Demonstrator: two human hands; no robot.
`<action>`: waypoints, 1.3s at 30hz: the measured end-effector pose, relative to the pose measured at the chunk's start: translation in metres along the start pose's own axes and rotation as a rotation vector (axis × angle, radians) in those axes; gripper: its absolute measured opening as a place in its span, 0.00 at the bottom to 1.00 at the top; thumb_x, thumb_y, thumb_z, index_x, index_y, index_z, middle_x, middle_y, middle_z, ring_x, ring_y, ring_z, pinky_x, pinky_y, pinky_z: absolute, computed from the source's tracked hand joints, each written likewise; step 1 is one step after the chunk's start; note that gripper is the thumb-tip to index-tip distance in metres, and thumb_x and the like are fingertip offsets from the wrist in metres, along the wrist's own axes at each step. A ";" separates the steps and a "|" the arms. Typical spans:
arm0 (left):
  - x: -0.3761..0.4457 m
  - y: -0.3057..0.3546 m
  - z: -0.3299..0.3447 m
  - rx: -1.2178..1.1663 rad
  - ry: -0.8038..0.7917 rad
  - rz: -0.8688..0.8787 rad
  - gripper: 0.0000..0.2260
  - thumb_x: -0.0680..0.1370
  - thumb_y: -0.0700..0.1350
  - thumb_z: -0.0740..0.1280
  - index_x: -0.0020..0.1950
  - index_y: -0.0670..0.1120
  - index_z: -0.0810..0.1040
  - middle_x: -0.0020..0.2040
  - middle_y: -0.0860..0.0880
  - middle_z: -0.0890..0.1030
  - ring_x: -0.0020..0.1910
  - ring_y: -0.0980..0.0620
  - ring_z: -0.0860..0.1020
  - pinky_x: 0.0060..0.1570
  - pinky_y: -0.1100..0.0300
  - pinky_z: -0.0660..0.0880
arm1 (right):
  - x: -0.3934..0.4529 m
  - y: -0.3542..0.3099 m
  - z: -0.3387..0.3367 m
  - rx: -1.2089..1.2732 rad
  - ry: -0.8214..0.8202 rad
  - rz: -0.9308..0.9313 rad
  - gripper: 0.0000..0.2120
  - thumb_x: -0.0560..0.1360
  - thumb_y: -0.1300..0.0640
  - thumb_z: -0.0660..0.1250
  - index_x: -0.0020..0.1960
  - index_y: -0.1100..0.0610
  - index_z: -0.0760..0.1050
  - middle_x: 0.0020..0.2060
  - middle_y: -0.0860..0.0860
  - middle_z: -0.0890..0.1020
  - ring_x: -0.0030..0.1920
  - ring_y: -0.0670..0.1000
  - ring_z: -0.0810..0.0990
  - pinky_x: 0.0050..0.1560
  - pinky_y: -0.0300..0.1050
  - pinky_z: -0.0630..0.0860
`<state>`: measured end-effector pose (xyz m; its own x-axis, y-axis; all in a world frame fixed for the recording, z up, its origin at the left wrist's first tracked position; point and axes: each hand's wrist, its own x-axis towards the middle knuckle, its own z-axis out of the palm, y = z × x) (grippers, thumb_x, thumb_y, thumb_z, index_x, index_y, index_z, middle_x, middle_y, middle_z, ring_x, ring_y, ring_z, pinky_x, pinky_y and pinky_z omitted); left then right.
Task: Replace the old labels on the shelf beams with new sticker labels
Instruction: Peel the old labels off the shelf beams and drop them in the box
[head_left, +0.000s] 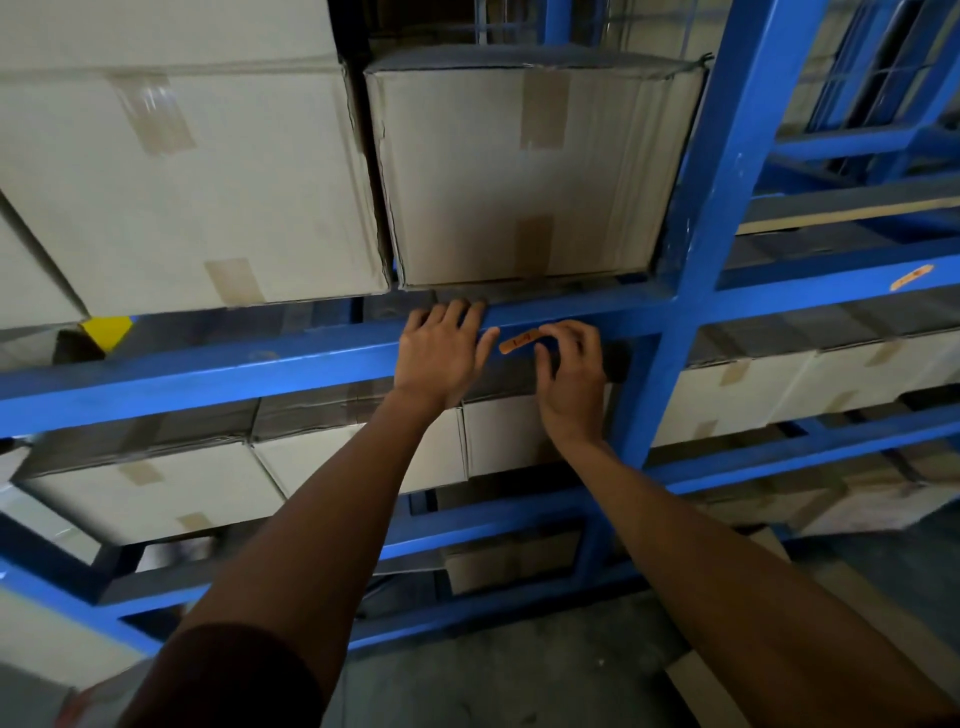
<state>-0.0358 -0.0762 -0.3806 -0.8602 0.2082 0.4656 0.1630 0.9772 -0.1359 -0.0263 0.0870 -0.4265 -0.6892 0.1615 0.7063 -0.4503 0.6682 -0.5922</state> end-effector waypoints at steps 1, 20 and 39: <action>0.000 0.000 0.000 0.000 -0.006 -0.003 0.24 0.84 0.58 0.51 0.73 0.47 0.70 0.64 0.45 0.79 0.62 0.45 0.77 0.63 0.49 0.69 | 0.000 -0.001 0.001 0.001 0.007 0.003 0.09 0.76 0.63 0.67 0.56 0.61 0.78 0.56 0.59 0.76 0.56 0.56 0.77 0.57 0.45 0.77; 0.001 -0.003 0.003 0.055 -0.032 0.027 0.31 0.81 0.66 0.53 0.76 0.47 0.64 0.67 0.44 0.75 0.64 0.43 0.75 0.64 0.48 0.68 | 0.003 -0.003 0.015 0.034 0.087 0.147 0.05 0.77 0.58 0.67 0.51 0.58 0.76 0.53 0.54 0.74 0.51 0.52 0.76 0.49 0.39 0.75; -0.001 -0.001 0.003 0.032 -0.030 0.033 0.30 0.81 0.64 0.55 0.76 0.46 0.64 0.66 0.43 0.75 0.64 0.43 0.75 0.66 0.47 0.68 | 0.011 0.001 -0.012 -0.095 0.000 0.137 0.05 0.80 0.57 0.61 0.54 0.54 0.74 0.49 0.53 0.78 0.47 0.52 0.77 0.47 0.48 0.75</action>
<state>-0.0362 -0.0773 -0.3832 -0.8688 0.2384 0.4340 0.1764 0.9680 -0.1784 -0.0273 0.0985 -0.4145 -0.7403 0.2561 0.6216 -0.2966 0.7053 -0.6438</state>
